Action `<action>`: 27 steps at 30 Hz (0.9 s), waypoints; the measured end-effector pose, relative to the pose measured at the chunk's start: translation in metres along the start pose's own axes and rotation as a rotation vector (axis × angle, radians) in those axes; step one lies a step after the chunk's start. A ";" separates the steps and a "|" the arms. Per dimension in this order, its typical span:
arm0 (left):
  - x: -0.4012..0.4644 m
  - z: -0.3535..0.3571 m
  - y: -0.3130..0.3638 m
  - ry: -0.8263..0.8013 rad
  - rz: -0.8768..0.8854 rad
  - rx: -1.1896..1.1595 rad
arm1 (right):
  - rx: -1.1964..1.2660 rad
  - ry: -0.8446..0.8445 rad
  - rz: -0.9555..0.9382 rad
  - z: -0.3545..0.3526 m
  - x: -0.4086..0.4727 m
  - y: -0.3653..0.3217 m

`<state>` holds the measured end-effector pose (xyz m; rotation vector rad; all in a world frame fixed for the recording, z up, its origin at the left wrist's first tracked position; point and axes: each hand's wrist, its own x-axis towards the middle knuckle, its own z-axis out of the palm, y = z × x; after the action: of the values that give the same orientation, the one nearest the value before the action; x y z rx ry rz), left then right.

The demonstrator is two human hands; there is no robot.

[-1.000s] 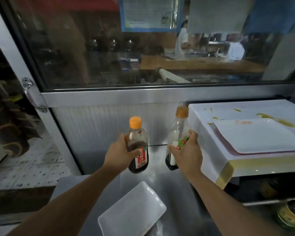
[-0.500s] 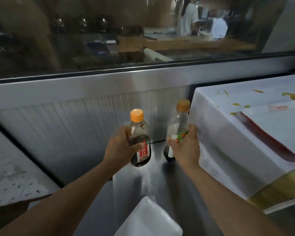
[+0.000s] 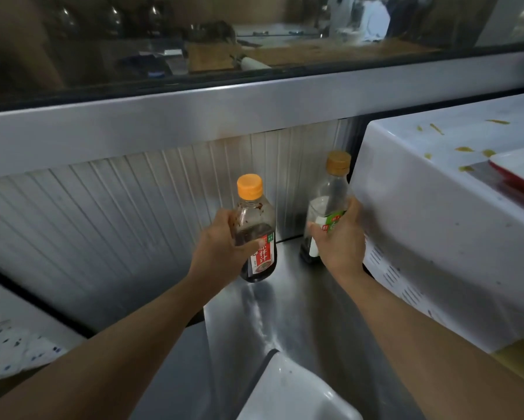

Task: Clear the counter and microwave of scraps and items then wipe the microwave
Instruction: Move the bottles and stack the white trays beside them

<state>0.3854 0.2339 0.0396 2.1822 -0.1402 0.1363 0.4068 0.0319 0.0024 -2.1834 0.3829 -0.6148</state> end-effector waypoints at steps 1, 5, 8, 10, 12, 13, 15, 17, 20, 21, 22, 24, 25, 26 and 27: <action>0.000 0.000 -0.001 -0.004 0.004 -0.004 | 0.005 0.003 -0.004 0.001 0.000 0.002; 0.000 0.000 0.001 -0.014 0.000 -0.015 | 0.063 -0.021 -0.015 -0.001 -0.002 0.008; -0.001 0.000 0.003 -0.016 -0.014 -0.027 | 0.081 -0.077 0.006 -0.006 -0.007 0.013; -0.001 0.001 0.004 -0.017 -0.021 -0.032 | 0.031 -0.094 0.025 -0.008 -0.014 0.019; 0.000 0.002 0.005 -0.016 -0.028 -0.028 | -0.067 -0.120 0.071 -0.008 -0.022 0.026; 0.000 0.003 0.005 -0.016 -0.031 -0.030 | -0.115 -0.141 0.103 -0.007 -0.025 0.029; 0.002 0.006 0.005 -0.013 -0.027 -0.032 | -0.160 -0.188 0.182 -0.004 -0.029 0.034; 0.005 0.008 0.003 -0.008 -0.014 -0.027 | -0.168 -0.225 0.254 0.002 -0.029 0.038; 0.009 0.012 -0.001 0.000 0.003 -0.013 | -0.151 -0.229 0.287 0.013 -0.022 0.042; 0.010 0.013 -0.002 0.005 0.005 -0.005 | -0.136 -0.223 0.290 0.017 -0.020 0.043; 0.011 0.015 -0.002 0.011 0.004 -0.004 | -0.124 -0.218 0.289 0.020 -0.018 0.044; 0.014 0.017 -0.004 0.009 -0.002 -0.005 | -0.116 -0.216 0.290 0.027 -0.015 0.046; 0.015 0.019 -0.005 0.007 -0.004 -0.005 | -0.115 -0.211 0.291 0.029 -0.014 0.046; 0.016 0.020 -0.006 0.007 -0.005 -0.008 | -0.111 -0.202 0.286 0.031 -0.012 0.046; 0.018 0.022 -0.007 0.009 -0.005 -0.011 | -0.107 -0.191 0.279 0.033 -0.011 0.046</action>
<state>0.4048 0.2197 0.0239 2.1711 -0.1299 0.1418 0.4129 0.0297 -0.0552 -2.2141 0.6157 -0.2348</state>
